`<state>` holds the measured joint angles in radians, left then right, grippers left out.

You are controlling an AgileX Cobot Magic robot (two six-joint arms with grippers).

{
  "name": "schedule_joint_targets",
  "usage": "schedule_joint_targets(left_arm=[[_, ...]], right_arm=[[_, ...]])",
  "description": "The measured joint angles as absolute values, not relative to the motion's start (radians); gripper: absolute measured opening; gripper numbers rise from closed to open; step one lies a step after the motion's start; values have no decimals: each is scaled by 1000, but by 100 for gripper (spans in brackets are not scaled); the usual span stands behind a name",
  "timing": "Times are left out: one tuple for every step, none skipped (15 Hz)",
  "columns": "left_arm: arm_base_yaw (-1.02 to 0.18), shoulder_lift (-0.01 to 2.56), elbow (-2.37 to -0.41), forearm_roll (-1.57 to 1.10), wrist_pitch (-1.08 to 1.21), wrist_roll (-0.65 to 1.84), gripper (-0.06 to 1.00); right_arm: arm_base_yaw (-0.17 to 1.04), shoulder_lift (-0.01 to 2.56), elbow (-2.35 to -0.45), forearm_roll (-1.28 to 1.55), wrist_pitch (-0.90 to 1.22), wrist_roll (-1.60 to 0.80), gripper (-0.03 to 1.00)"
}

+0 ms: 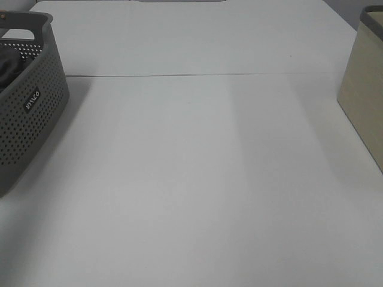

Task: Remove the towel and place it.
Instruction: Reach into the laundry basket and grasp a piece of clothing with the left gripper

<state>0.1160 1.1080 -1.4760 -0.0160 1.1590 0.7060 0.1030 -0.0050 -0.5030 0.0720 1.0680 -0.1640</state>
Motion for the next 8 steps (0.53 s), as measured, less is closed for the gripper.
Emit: schedule_joint_targets(left_arm=[[116,1149,-1515,0,1161,707,99],[116,1247,-1578,32,1167,711,99],[116,1325,-1630,89,1179,731,99],[116,1399,-1658,148,1184,781,99],[116,1457,-1669,213,1196,856,99],[116,1512,-1671,265,1208,945,99],[116,1570,-1671,317,1208,1031,99],[116,1627,-1671,355,1190,1077,99]], right_arm=[[103,-5,-503,72,1068,-164,82],[103,-5,-503,72,1068,-164,82],[103,-5,-503,72,1068,-164,82],[103,-5,-503,72,1068,-164,82],[103,-5,-503,72,1068,-164,82],[103,-5,-503,72,1068,-164,82],[103,-5,-503,72,1068,-164,82],[103,-5,-503,72,1068,-164,82]])
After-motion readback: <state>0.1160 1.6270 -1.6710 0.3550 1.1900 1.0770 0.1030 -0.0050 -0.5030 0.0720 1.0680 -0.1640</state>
